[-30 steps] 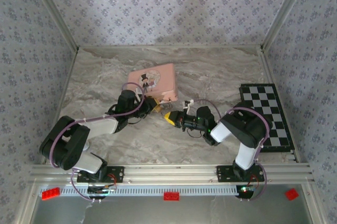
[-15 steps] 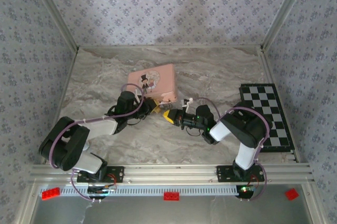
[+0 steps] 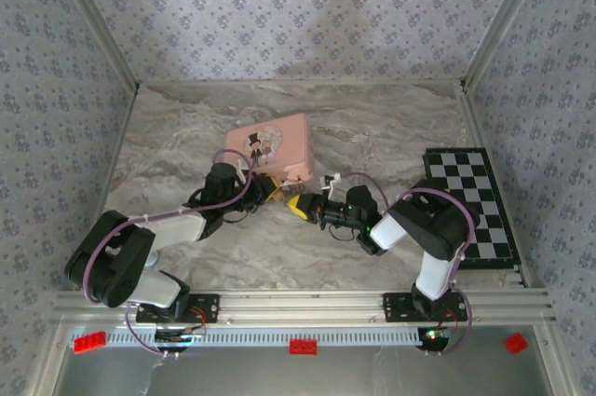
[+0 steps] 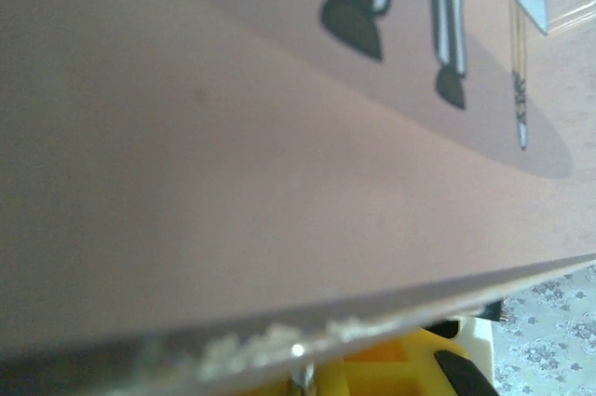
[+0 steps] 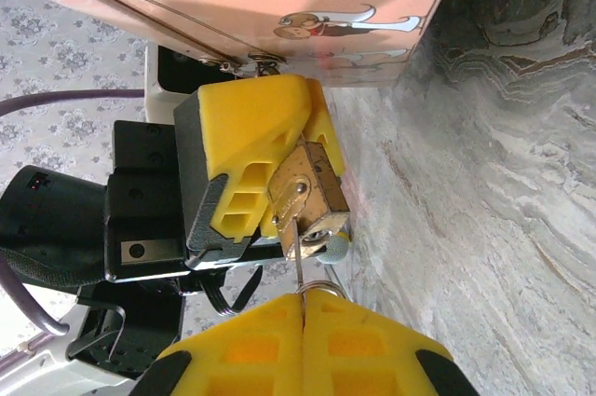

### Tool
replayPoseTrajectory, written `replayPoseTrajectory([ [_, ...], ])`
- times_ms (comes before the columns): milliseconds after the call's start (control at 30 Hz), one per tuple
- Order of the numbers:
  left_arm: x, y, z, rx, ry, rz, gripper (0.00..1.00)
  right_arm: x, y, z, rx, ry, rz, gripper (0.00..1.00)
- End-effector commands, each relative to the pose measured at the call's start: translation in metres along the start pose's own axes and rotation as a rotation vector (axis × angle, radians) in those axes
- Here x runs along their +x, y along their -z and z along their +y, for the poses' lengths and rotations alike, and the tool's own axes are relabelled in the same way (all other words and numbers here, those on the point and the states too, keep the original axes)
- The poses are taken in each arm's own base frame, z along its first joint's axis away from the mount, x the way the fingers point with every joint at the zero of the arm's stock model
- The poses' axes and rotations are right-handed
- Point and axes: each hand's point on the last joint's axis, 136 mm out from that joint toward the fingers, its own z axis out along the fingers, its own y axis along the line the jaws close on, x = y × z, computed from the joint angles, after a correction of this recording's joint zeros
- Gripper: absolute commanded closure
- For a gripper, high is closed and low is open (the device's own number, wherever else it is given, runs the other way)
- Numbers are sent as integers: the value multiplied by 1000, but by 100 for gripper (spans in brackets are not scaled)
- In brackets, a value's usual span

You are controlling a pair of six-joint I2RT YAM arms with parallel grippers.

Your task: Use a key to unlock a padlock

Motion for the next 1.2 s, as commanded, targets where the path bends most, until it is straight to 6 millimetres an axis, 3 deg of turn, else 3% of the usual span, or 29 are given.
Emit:
replayPoseTrajectory([
  [0,-8,11,-38,135,-12,-21,100,3,-2,4,-16,22,23,100],
  [1167,-17,13,-35,150,10,-31,100,11,-11,8,-26,19,52,100],
])
